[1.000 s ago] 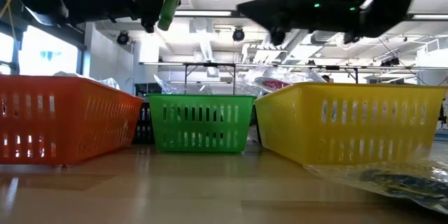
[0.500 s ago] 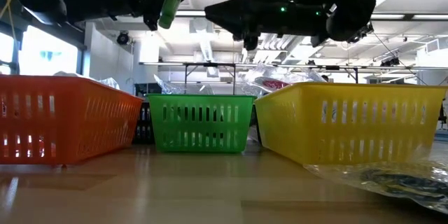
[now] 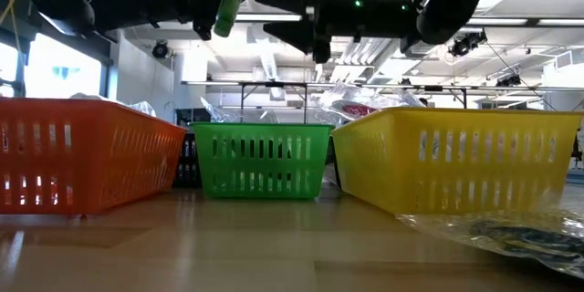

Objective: Pick & Place Travel size toiletries
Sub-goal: Put the green shampoo into the right black bin

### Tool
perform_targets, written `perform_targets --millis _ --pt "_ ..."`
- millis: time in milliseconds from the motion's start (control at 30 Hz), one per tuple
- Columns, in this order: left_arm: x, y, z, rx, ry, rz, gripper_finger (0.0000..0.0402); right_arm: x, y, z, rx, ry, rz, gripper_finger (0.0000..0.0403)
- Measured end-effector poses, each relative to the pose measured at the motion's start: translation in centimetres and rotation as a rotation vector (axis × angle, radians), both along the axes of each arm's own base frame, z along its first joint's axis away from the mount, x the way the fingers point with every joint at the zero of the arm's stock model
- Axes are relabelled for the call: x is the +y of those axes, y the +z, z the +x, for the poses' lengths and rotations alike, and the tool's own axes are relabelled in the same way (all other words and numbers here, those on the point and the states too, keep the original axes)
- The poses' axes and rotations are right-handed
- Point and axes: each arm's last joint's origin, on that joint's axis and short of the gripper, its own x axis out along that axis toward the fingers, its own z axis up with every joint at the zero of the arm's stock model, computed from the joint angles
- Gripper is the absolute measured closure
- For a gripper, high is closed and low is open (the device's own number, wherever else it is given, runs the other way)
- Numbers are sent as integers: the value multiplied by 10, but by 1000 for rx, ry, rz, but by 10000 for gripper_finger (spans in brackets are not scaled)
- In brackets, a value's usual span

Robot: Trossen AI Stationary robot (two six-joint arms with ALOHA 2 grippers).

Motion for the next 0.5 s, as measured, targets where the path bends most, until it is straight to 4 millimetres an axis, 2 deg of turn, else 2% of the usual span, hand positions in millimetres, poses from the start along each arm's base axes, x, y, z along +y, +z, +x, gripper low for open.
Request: perform_targets --millis 133,500 --pt "2 1 8 13 -4 -12 216 0 1 3 23 7 -10 56" --pt "3 4 35 41 -60 -15 216 0 -1 3 47 8 -10 58"
